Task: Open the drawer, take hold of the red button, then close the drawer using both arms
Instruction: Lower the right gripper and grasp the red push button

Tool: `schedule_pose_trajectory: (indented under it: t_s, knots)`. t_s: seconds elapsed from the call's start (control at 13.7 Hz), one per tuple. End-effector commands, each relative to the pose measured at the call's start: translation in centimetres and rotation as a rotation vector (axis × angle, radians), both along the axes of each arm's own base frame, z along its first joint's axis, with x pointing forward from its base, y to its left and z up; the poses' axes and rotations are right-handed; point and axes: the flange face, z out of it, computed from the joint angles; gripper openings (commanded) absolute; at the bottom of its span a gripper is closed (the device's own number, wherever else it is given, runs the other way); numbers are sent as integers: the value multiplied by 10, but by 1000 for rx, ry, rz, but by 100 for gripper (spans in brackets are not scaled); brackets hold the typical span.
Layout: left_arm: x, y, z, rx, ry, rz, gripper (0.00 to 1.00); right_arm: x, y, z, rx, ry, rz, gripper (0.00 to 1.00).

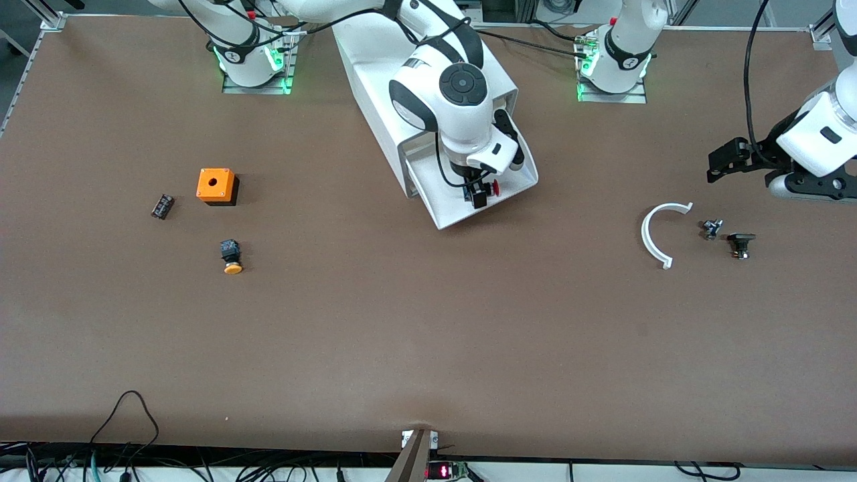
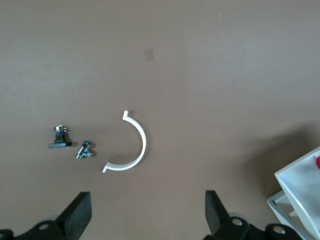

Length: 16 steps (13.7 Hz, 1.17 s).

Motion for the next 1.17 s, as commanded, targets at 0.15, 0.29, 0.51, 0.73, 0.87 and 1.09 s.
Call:
schedule_pose_trajectory:
  t_s: [0.15, 0.29, 0.51, 0.73, 0.87, 1.09]
  knots:
    - [8, 0, 4, 12, -9, 6, 100, -5, 8, -16, -6, -7, -48, 95]
    - [9, -1, 3, 12, -9, 4, 100, -6, 9, -18, -5, -9, -47, 83]
    - [13, -2, 10, 15, -25, 2, 100, -1, 10, -15, 2, -68, -12, 53]
    - [13, -3, 8, 13, -22, 1, 100, -1, 12, -8, 15, -79, -20, 34]
    - [14, -4, 8, 15, -22, -1, 100, -2, 12, -6, 13, -81, -16, 27]
    - [16, -5, 10, 13, -25, -2, 100, -3, 12, 9, 7, -112, 1, 20]
